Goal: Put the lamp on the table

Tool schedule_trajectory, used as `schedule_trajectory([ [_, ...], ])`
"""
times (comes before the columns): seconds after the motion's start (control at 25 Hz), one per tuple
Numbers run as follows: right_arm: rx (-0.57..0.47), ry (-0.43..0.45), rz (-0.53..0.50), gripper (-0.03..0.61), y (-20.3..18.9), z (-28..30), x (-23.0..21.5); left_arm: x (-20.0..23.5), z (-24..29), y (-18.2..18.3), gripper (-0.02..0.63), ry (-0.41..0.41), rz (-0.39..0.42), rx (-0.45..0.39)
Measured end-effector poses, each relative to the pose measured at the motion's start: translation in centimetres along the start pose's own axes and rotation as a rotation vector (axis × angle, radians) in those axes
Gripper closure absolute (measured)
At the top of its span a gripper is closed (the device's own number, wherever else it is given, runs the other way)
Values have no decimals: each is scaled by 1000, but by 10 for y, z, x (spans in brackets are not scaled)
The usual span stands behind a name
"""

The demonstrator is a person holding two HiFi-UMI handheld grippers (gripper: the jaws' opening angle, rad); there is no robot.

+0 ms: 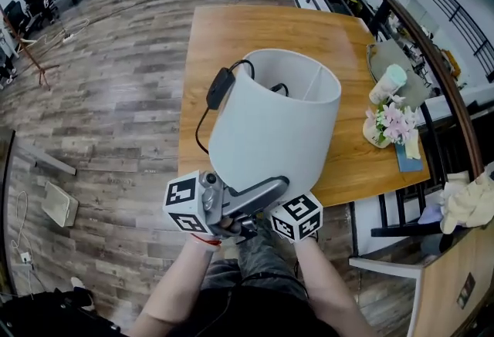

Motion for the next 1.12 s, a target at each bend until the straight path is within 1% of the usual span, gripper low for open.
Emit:
schedule_trajectory([
  [0.2, -7, 25, -6, 411, 17, 21, -31, 36, 9, 17, 594, 14, 20, -1],
  [0.44, 13, 33, -12, 412, 25, 42, -71, 82, 12, 30, 594, 35, 8, -47],
  [0.68, 18, 32, 3, 413, 26, 60, -109, 124, 19, 30, 594, 52, 6, -30],
  [0.88, 19, 34, -5, 413, 31, 73, -134, 150, 22, 35, 595, 63, 3, -39],
  [1.12, 24, 42, -28, 413, 35, 86, -154, 172, 22, 40, 595, 71, 9, -51],
])
Point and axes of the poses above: the fingertips, and each gripper's own axes: z forward along the fingers, x to its left, y out of its top, the point moved 8 cm from there along -z, backward along the fingers, and after that the axes turned 2 degrees about -x, right-handed, at the moved point
